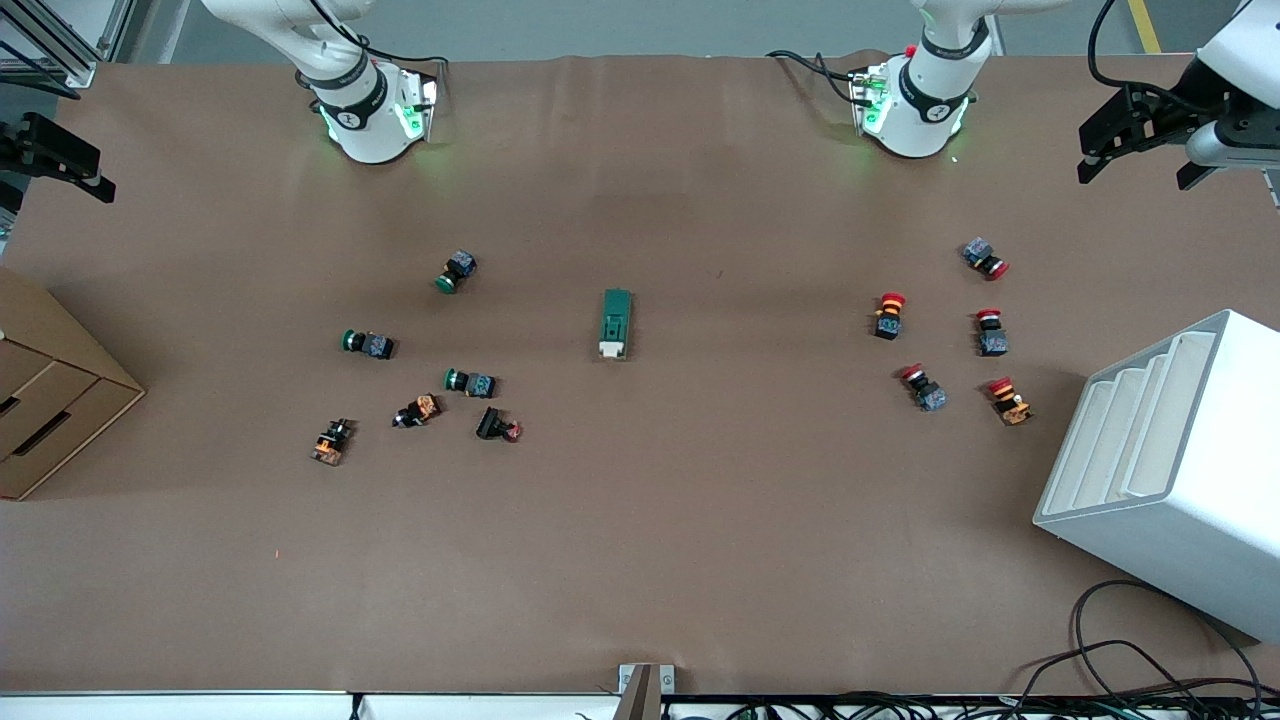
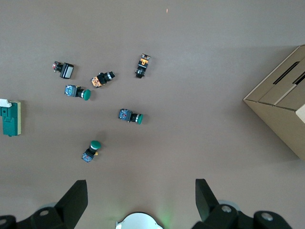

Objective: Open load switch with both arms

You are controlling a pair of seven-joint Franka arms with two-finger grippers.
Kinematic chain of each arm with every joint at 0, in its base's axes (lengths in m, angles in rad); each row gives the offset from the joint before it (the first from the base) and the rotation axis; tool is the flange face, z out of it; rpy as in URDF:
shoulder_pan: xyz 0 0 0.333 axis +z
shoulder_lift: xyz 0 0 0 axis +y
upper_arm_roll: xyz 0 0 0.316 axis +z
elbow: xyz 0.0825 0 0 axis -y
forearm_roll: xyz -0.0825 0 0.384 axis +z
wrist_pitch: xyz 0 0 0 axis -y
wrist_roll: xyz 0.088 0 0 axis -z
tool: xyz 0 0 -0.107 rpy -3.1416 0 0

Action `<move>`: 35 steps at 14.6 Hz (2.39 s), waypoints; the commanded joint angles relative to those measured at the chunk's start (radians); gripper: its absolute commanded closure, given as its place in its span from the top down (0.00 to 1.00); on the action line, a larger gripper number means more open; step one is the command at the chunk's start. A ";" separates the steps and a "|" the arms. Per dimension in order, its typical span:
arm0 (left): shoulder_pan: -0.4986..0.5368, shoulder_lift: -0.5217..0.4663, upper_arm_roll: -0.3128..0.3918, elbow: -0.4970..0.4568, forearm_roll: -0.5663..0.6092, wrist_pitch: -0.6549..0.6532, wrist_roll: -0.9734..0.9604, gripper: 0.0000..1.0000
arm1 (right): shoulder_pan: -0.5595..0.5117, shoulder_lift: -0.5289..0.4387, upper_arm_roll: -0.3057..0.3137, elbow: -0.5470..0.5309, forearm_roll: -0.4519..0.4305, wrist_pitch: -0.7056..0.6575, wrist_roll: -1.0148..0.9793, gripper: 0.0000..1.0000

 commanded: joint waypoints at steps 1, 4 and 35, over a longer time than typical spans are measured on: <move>-0.002 0.016 -0.003 0.030 -0.007 -0.012 0.015 1.00 | -0.005 -0.021 0.003 -0.018 0.002 0.013 0.014 1.00; -0.005 0.033 -0.003 0.039 -0.014 -0.012 0.013 1.00 | -0.005 -0.021 0.005 -0.022 0.008 0.012 0.014 1.00; -0.496 0.815 -0.499 -0.266 1.191 1.001 -1.864 1.00 | 0.259 0.334 0.006 -0.024 0.109 0.234 1.299 1.00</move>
